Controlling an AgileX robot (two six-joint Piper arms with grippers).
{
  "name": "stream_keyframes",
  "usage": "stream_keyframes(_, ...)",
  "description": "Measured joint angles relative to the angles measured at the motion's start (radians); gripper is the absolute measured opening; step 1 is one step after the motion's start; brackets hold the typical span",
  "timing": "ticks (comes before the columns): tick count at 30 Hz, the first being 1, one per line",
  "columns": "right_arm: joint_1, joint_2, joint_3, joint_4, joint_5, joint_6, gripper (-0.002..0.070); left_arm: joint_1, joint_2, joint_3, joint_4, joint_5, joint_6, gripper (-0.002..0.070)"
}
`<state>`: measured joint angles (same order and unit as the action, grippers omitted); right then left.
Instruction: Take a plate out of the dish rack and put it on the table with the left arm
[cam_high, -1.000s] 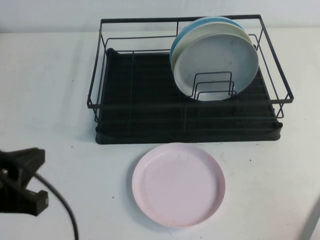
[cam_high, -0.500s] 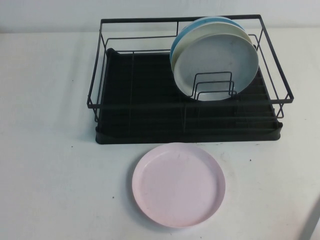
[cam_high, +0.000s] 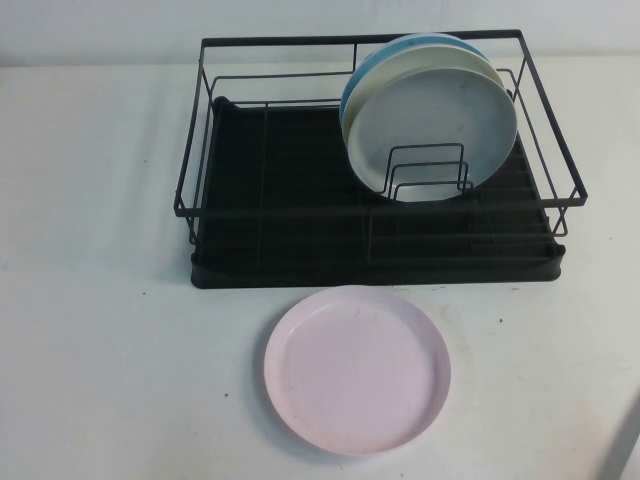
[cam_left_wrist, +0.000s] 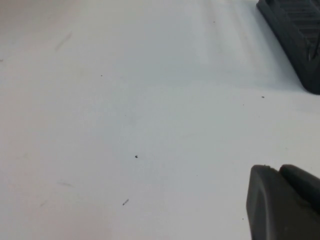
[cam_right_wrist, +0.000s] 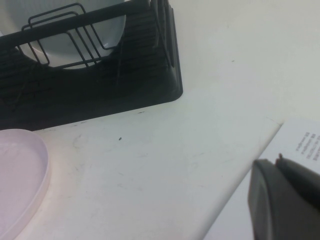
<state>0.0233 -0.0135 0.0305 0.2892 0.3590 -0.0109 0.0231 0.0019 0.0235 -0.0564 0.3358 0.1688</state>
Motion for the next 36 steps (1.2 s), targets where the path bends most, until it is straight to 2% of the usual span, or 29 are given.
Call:
stream_keyframes(8,0.0,0.0,0.0,0.002,0.0,0.0,-0.0018,0.0,0.0,0.0,0.0,0.002,0.0,-0.0001)
stream_keyframes(17,0.0,0.0,0.0,0.002,0.0,0.0,-0.0018,-0.074,0.0,0.0,0.0,0.002,0.0,-0.0001)
stream_keyframes(36,0.0,0.0,0.0,0.002,0.0,0.0,-0.0018,-0.079,0.0,0.0,0.0,0.004,0.004,-0.0001)
